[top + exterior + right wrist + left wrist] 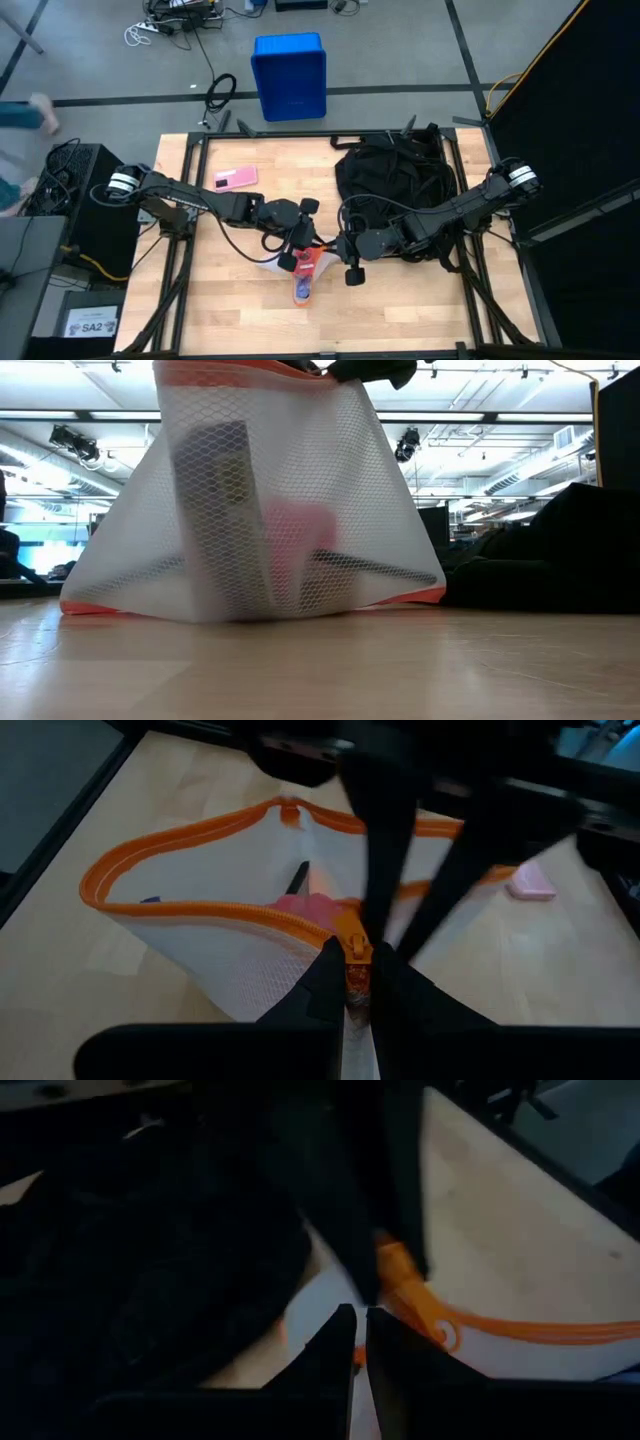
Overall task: Unpack backpack
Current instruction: Close the zip bag
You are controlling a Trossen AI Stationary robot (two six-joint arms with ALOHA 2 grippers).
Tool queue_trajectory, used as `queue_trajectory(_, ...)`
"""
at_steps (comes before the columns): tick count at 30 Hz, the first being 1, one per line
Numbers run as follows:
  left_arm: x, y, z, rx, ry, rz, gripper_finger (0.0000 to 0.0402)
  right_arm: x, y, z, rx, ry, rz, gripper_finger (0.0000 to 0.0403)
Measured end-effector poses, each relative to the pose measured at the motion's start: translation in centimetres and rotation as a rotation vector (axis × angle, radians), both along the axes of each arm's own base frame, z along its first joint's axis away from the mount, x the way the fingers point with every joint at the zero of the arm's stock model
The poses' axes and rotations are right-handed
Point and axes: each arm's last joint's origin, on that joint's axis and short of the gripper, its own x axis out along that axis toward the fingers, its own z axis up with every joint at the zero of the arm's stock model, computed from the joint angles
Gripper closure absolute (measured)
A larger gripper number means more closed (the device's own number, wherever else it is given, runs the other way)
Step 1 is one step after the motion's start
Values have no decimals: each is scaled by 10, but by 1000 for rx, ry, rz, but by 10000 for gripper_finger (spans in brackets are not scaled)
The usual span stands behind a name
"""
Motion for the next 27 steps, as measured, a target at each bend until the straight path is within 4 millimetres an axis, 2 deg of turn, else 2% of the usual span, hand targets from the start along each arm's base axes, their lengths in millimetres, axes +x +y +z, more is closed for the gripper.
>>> queue_trajectory(6, -4, -6, -4, -15, 58, -12, 396, 0, 0, 0, 13, -1, -10, 401)
queue_trajectory(17, -12, -4, -14, -33, 197, 18, 396, 0, 0, 0, 16, -2, -18, 401)
queue_trajectory(23, -12, -6, -13, -65, 206, -3, 395, 0, 0, 0, 18, -3, -18, 401)
queue_trajectory(27, -14, -5, -6, -99, 272, 33, 374, 0, 0, 0, 18, -4, -19, 401)
